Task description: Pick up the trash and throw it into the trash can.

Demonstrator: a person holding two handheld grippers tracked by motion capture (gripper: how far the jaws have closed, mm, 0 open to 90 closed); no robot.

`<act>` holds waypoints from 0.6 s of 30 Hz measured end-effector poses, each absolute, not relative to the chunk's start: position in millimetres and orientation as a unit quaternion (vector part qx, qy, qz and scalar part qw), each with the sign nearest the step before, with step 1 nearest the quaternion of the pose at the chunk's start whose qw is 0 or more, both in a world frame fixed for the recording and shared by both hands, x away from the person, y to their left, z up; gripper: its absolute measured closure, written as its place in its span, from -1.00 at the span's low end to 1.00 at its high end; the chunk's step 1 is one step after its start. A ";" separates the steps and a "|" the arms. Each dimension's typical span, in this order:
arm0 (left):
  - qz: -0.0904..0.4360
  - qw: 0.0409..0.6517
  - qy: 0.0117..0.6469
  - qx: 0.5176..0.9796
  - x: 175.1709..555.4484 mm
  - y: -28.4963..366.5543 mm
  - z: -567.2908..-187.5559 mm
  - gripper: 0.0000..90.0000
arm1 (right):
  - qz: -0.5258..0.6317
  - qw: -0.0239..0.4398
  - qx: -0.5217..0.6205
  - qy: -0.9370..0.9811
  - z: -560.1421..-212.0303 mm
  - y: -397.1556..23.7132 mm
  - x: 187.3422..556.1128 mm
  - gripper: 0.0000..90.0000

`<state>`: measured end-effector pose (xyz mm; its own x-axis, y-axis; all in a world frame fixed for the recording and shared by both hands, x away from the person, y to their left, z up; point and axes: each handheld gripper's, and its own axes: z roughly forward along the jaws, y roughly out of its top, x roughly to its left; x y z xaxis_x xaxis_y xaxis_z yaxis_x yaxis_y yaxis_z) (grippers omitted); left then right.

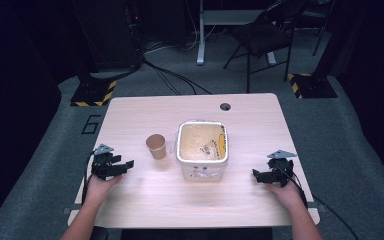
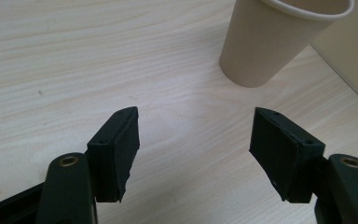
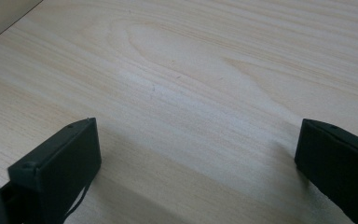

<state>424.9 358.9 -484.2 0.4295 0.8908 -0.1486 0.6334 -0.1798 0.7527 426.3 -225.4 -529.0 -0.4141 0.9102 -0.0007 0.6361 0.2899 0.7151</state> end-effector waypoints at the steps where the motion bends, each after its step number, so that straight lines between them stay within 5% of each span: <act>1: 0.167 0.388 0.504 0.753 425.4 358.4 -481.9 -0.28 | 0.326 0.210 0.499 0.775 -529.0 -225.4 426.3 -1.00; 18: 0.179 0.380 0.454 0.786 439.6 333.3 -449.3 -0.38 | 0.326 0.210 0.499 0.775 -529.0 -225.4 426.3 -1.00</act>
<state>439.6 333.3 -449.3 0.5239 0.8494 -0.0631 0.5773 -0.2997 0.7595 426.3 -225.4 -529.0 -0.4140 0.9103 -0.0007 0.6362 0.2898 0.7151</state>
